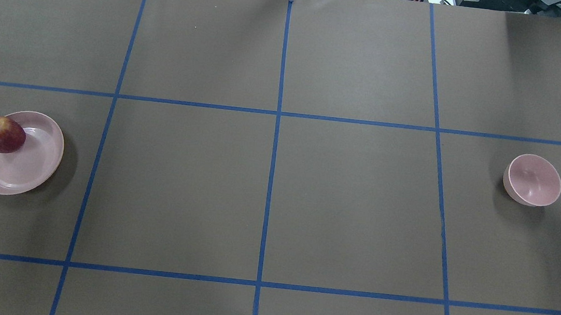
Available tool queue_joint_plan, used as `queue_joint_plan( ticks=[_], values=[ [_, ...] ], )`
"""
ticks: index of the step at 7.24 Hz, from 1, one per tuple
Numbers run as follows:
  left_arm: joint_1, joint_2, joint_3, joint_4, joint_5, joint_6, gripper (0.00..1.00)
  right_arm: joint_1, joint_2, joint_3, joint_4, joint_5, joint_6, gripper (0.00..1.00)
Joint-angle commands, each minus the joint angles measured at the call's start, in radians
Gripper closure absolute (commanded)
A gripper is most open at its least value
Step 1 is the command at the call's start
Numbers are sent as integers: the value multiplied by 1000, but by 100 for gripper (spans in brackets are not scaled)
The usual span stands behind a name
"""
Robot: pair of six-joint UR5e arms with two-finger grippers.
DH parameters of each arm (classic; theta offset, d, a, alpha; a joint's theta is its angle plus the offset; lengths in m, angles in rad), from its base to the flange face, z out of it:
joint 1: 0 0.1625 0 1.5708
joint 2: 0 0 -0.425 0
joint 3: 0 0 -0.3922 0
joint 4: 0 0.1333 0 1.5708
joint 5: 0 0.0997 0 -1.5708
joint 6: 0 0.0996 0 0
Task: Move apple from plate to bowl
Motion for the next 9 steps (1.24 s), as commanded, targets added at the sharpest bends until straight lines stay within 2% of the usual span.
queue_joint_plan(
  ticks=[1, 2, 4, 5, 6, 8, 9],
  values=[
    [1, -7, 6, -51, -11, -5, 1, -72, 9, -38, 80, 109, 14, 0],
    [10, -10, 29, -57, -6, -5, 1, -98, 16, -55, 135, 126, 16, 0],
    [16, -7, 62, -123, -11, -39, 1, -105, 16, -173, 320, 133, 32, 0],
    [21, -19, 55, -131, -32, -165, 1, -105, 15, -220, 370, 137, 39, 0],
    [42, -27, 59, -164, -40, -248, 1, -108, 6, -246, 398, 166, 39, 0],
    [54, -31, 59, -169, -40, -257, 1, -137, 6, -294, 432, 222, 37, 0],
    [59, -34, 59, -169, -40, -255, 1, -167, 4, -303, 430, 222, 39, 0]
  ],
)
